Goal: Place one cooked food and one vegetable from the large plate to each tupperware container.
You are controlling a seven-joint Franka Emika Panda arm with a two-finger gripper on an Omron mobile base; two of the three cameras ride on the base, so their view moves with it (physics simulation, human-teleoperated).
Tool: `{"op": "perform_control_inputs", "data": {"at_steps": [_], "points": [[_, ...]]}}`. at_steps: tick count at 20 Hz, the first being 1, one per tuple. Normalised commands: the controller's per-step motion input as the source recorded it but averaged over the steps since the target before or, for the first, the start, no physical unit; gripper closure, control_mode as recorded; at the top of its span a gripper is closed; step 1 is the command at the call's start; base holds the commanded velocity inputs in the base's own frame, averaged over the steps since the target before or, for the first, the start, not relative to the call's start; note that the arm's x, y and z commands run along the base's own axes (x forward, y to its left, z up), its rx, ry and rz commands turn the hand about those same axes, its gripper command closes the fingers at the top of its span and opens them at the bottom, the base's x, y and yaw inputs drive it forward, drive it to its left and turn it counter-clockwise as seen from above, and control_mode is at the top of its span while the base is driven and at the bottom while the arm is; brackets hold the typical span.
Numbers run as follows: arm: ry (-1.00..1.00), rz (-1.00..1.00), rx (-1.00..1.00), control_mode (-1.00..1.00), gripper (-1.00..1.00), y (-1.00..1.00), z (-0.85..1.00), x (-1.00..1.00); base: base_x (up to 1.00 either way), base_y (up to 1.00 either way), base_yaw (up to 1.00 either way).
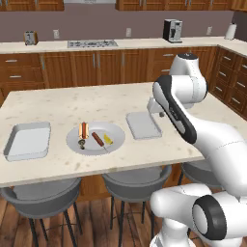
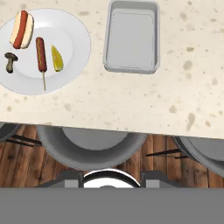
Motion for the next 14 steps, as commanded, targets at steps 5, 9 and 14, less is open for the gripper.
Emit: {"op": "perform_control_inputs", "data": {"at_steps": [5,9,14], "points": [[0.00,0.00,0.00,1.00,-1.00,0.00,0.00,0.00,0.00,0.00,0.00],[0.00,0.00,0.00,1.00,-1.00,0.00,0.00,0.00,-0.01,0.34,-0.03],[0.00,0.00,0.00,1.00,-1.00,0.00,0.00,0.00,0.00,0.68,-0.08]]}}
